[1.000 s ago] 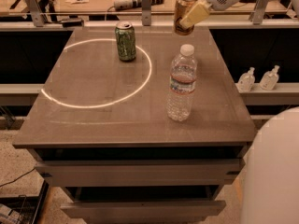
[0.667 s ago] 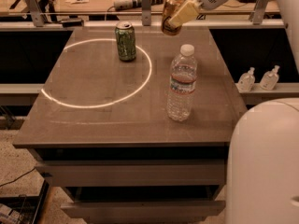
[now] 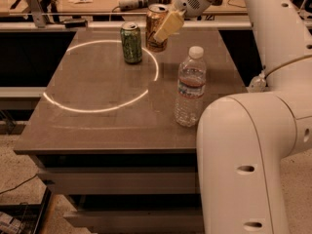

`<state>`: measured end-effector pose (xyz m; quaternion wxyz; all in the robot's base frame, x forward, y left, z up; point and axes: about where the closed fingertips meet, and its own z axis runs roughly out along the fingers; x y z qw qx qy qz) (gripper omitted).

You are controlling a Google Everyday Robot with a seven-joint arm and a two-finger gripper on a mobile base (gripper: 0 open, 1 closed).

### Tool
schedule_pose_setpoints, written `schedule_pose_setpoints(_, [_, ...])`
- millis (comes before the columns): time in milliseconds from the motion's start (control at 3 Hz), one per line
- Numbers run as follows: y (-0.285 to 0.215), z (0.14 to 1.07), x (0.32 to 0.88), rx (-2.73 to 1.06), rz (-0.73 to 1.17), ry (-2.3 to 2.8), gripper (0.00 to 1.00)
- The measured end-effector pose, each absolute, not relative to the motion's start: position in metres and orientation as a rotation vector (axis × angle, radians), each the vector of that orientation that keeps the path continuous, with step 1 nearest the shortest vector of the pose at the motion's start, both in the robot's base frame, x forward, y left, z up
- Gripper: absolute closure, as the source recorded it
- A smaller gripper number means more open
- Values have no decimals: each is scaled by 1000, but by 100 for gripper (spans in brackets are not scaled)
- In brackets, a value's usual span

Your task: Move orange can near green can

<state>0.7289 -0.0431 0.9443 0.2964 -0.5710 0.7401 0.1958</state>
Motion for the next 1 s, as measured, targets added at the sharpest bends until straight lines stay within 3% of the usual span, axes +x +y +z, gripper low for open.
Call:
schedule_pose_setpoints(333, [-24, 936, 733, -1634, 436, 1960, 100])
schedule_pose_setpoints(1000, [-46, 900, 772, -1554, 264, 2059, 100])
